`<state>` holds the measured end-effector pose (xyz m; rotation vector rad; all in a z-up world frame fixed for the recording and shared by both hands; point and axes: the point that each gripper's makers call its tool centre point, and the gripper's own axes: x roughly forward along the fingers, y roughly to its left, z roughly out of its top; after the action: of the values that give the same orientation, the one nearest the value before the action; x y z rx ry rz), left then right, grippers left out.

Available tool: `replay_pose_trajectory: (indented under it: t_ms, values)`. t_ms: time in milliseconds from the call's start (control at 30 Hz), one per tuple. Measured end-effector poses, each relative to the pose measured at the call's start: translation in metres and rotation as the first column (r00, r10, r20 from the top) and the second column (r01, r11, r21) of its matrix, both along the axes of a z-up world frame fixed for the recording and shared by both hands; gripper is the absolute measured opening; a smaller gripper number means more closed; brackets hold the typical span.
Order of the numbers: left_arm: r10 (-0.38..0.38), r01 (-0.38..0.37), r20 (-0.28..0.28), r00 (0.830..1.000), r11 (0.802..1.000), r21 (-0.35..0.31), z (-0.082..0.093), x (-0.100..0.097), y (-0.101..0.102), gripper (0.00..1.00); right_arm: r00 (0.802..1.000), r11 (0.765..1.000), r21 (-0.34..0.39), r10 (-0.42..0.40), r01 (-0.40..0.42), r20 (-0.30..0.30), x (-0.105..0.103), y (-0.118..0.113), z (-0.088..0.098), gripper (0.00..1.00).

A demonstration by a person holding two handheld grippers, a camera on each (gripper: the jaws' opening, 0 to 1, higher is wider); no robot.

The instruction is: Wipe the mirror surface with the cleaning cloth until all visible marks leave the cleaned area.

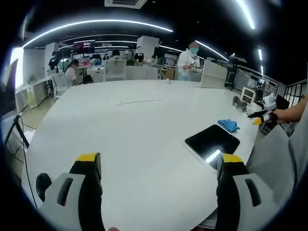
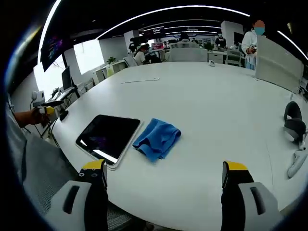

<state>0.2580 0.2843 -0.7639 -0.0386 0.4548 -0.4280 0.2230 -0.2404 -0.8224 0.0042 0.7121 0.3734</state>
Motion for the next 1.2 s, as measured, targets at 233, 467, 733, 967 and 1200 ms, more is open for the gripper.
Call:
replay_pose_trajectory:
  t_ms: [233, 467, 733, 967, 1200]
  values:
    - [0.014, -0.014, 0.003, 1.0, 1.0, -0.005, 0.0, -0.002, 0.006, 0.99, 1.0, 1.0, 0.006, -0.007, 0.007, 0.002, 0.001, 0.001, 0.001, 0.98]
    - [0.012, -0.012, -0.002, 1.0, 1.0, -0.001, -0.001, -0.003, 0.006, 0.99, 1.0, 1.0, 0.006, -0.003, 0.003, -0.008, -0.006, 0.006, 0.0, 0.98]
    - [0.016, -0.016, 0.01, 1.0, 1.0, -0.014, 0.001, 0.004, 0.004, 0.99, 1.0, 1.0, 0.005, -0.014, 0.014, -0.015, -0.011, 0.002, -0.002, 0.98]
    - [0.021, -0.021, -0.004, 1.0, 1.0, -0.007, -0.003, -0.001, 0.008, 0.99, 1.0, 0.999, 0.018, -0.029, 0.029, -0.012, -0.009, 0.002, -0.001, 0.98]
    - [0.016, -0.016, -0.007, 1.0, 1.0, -0.003, -0.004, -0.003, 0.007, 0.99, 0.999, 0.999, 0.017, -0.029, 0.029, -0.015, -0.009, 0.002, -0.001, 0.98]
